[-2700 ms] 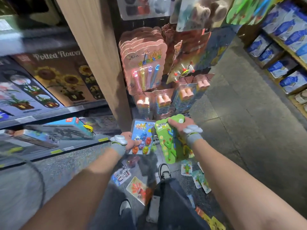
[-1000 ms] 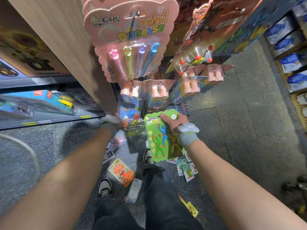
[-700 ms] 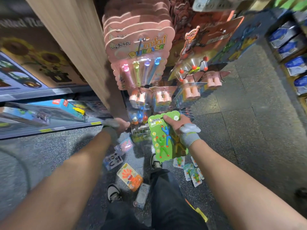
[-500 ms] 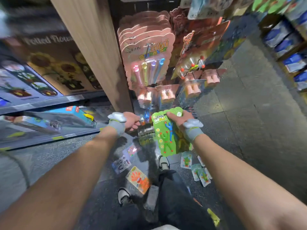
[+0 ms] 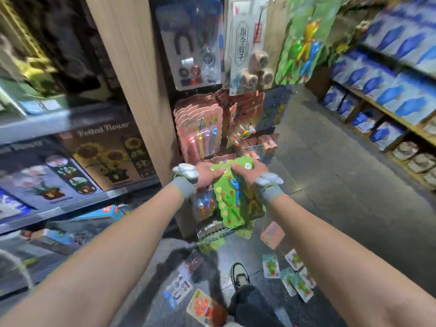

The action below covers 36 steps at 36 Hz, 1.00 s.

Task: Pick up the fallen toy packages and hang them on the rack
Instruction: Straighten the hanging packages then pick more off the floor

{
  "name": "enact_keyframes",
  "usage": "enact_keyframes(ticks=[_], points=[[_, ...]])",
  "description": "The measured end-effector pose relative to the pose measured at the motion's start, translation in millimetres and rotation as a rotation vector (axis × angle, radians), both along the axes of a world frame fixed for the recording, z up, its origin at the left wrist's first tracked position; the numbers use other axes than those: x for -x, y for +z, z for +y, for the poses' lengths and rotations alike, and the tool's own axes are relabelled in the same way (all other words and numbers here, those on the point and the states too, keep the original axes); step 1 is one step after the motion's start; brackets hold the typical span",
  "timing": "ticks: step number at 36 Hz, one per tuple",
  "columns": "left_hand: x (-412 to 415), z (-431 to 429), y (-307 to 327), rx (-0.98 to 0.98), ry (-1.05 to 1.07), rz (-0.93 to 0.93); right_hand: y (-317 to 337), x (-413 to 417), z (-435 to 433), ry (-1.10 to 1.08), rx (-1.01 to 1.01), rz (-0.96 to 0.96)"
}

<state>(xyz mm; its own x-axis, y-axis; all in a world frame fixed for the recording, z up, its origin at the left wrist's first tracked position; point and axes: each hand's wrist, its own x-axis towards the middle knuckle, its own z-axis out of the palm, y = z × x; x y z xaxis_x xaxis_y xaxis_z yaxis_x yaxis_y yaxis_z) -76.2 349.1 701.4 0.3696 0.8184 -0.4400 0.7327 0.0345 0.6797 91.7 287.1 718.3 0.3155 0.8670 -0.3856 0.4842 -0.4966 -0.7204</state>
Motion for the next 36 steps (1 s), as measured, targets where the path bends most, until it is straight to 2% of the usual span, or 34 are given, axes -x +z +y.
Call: enact_keyframes(ticks=[6,10,30,36], points=[[-7,0,40,-0.038,0.039,-0.102,39,-9,-4,0.031,-0.132,-0.015],[-19,6,64,-0.003,0.066,-0.252,57,-17,2,-0.016,-0.196,-0.014],[-94,36,137,-0.15,0.006,-0.318,92,-94,51,-0.166,-0.361,0.175],[-121,49,173,-0.301,-0.018,-0.327,127,-119,60,-0.24,-0.455,0.268]])
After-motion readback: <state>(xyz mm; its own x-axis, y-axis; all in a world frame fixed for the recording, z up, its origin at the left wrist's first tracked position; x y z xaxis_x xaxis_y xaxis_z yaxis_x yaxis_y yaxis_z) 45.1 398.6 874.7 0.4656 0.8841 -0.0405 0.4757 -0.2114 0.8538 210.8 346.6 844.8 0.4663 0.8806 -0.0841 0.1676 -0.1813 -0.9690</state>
